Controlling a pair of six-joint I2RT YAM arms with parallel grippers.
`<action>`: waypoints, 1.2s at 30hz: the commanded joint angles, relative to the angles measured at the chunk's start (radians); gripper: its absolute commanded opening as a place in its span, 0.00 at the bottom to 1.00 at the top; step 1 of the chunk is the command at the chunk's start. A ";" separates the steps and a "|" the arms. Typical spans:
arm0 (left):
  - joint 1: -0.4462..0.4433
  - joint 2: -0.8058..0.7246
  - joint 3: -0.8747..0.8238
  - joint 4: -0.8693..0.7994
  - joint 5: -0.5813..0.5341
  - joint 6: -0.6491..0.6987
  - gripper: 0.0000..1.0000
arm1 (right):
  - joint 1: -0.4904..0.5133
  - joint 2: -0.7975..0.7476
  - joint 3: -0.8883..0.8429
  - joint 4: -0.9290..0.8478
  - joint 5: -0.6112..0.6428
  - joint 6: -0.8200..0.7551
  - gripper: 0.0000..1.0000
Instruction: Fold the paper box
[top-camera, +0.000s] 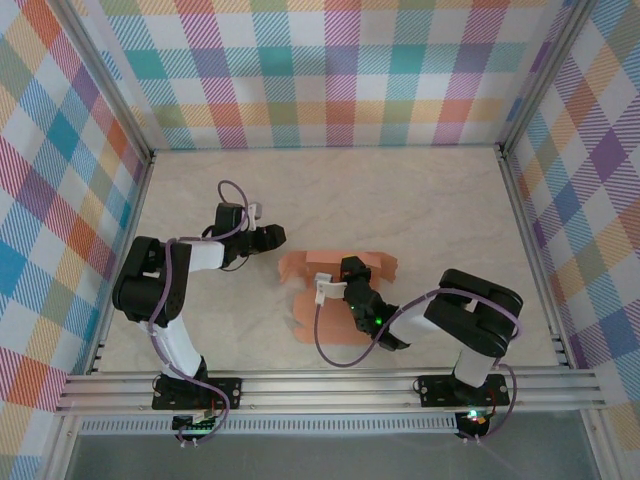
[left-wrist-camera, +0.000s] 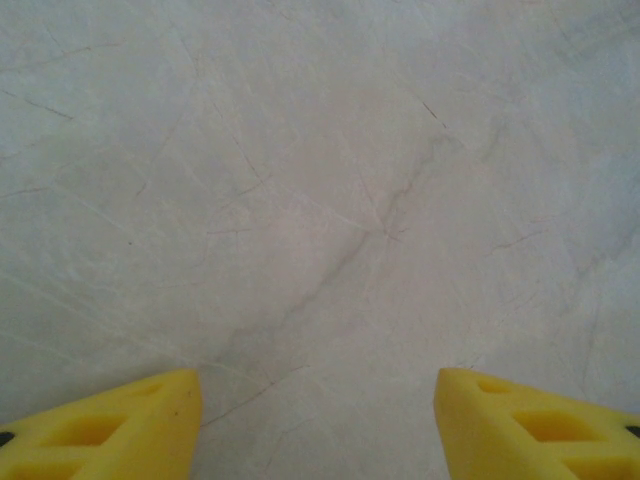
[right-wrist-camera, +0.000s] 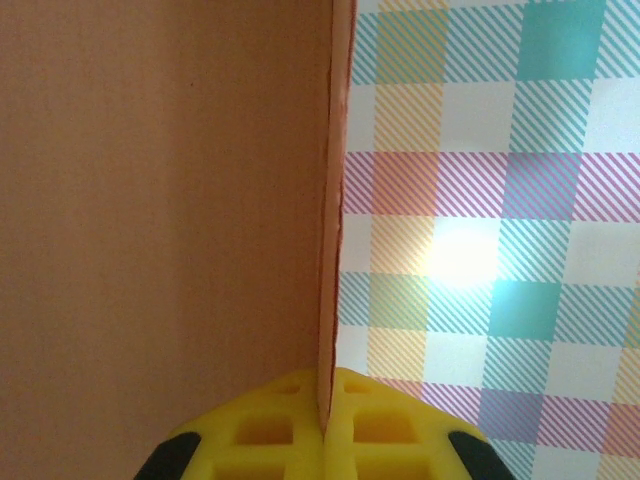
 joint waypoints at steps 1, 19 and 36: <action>-0.043 0.020 -0.039 -0.030 0.054 0.000 0.61 | 0.007 0.029 -0.028 -0.001 -0.044 -0.018 0.00; -0.158 -0.216 -0.291 0.018 0.031 0.063 0.53 | 0.000 0.073 -0.028 0.078 -0.046 -0.037 0.00; -0.274 -0.385 -0.393 0.073 -0.048 0.148 0.45 | -0.003 0.101 -0.027 0.162 -0.035 -0.084 0.00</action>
